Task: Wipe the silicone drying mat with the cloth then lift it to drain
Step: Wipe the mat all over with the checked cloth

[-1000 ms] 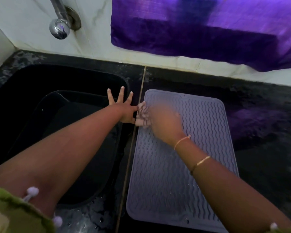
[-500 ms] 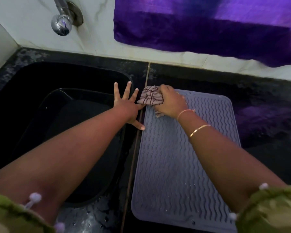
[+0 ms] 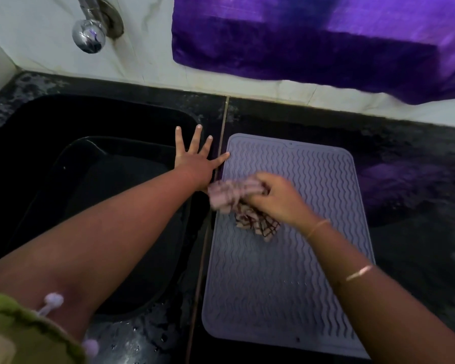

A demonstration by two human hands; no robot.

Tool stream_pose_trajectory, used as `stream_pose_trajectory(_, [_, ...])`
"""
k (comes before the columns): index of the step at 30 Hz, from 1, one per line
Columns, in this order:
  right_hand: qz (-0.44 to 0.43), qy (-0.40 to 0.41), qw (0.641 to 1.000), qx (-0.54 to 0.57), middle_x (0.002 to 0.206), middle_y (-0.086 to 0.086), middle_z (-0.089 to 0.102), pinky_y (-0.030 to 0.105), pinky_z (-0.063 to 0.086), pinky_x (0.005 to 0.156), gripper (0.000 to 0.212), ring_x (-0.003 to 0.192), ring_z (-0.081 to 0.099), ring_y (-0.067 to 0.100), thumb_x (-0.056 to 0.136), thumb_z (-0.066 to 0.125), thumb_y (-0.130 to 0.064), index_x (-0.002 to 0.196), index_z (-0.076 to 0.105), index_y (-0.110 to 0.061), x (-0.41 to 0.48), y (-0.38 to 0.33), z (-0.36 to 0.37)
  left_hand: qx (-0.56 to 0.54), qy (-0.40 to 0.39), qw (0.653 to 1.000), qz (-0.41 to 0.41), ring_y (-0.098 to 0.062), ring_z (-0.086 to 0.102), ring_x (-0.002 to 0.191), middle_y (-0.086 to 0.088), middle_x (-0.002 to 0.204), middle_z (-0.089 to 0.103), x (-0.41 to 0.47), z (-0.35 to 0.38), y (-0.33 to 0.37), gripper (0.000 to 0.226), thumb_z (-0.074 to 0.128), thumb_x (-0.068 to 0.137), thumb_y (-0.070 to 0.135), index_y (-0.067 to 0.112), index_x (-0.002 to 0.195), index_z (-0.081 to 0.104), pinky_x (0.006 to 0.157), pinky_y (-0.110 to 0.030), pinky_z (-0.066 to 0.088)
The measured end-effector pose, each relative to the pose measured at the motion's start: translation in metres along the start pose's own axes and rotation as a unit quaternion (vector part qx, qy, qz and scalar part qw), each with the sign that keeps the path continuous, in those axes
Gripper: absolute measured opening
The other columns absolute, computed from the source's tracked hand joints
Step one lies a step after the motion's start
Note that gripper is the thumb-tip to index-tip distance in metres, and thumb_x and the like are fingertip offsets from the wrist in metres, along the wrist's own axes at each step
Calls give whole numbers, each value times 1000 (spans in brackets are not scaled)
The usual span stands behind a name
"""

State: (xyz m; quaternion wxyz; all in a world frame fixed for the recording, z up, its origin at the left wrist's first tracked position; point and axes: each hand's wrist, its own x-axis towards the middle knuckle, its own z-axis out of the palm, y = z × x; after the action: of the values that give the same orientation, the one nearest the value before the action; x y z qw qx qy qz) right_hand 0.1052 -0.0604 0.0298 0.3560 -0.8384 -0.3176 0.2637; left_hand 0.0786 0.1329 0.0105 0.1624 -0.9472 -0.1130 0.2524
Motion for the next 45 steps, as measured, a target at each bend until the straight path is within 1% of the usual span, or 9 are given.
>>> stream_pose_trajectory(4, [94, 50, 993, 46, 94, 6, 69, 30, 55, 64, 24, 79, 66, 16, 86, 64, -36, 98, 62, -16, 50, 3, -38, -51, 27, 997, 44, -38, -34, 137, -1, 160, -15, -9, -1, 0, 106, 54, 70, 77, 37, 151, -3, 101, -70, -17])
stream_pose_trajectory(6, [137, 92, 986, -29, 114, 12, 63, 39, 54, 81, 39, 100, 62, 27, 85, 64, -40, 114, 52, -16, 75, 9, -40, -61, 30, 994, 84, -37, -31, 139, 0, 161, -9, -13, -2, -1, 98, 52, 75, 72, 35, 152, 4, 105, -68, -13])
stream_pose_trajectory(10, [89, 186, 964, -169, 148, 13, 34, 51, 30, 110, 76, 137, 31, 32, 86, 52, -55, 144, 24, -15, 73, 10, 2, -74, 15, 989, 130, -31, -23, 144, 6, 161, 3, -16, -3, -4, 90, 51, 82, 66, 28, 152, 9, 112, -63, -6])
stream_pose_trajectory(14, [55, 91, 942, -318, 158, 14, -6, 52, 3, 115, 80, 145, -9, 32, 90, 32, -61, 150, 3, -16, 46, 21, 50, -72, -8, 988, 137, -29, -22, 144, 6, 161, -1, -17, -2, -3, 108, 55, 72, 74, 23, 153, 5, 112, -64, -7])
stream_pose_trajectory(20, [36, 29, 925, -376, 158, 15, 2, 51, 21, 109, 69, 145, 2, 33, 93, 45, -24, 149, 7, -9, 17, 2, 52, -49, 3, 992, 120, -29, -20, 145, 3, 161, -2, -20, -2, 4, 120, 58, 65, 77, 21, 154, 0, 109, -64, -11])
stream_pose_trajectory(25, [0, 92, 939, -332, 147, 12, 34, 46, 31, 98, 55, 136, 29, 30, 89, 46, -36, 139, 34, -17, -28, 1, 68, -64, -4, 991, 121, -30, -21, 145, 2, 161, -5, -22, 2, 3, 115, 58, 68, 75, 22, 153, 0, 108, -65, -11])
stream_pose_trajectory(30, [51, 68, 947, -308, 159, 10, -8, 61, -3, 113, 63, 144, -12, 33, 96, 25, -43, 149, -3, -25, 36, 15, 58, -52, -7, 992, 115, -29, -22, 144, 2, 161, -6, -20, 2, 5, 118, 56, 68, 76, 19, 153, -1, 108, -64, -13])
stream_pose_trajectory(35, [74, 108, 942, -310, 159, 13, -2, 54, -3, 116, 60, 144, -11, 35, 97, 27, -36, 150, 4, -21, 95, 14, 42, -40, -16, 994, 98, -29, -23, 144, 3, 160, -11, -20, 4, 6, 120, 54, 70, 77, 18, 151, -11, 107, -65, -13])
stream_pose_trajectory(45, [18, 135, 932, -335, 139, 15, 41, 49, 34, 98, 66, 127, 34, 37, 85, 49, -34, 144, 28, -12, -2, 1, 81, -20, -5, 995, 94, -28, -22, 144, 4, 161, -10, -22, 5, 11, 120, 56, 68, 77, 21, 152, -8, 105, -66, -16])
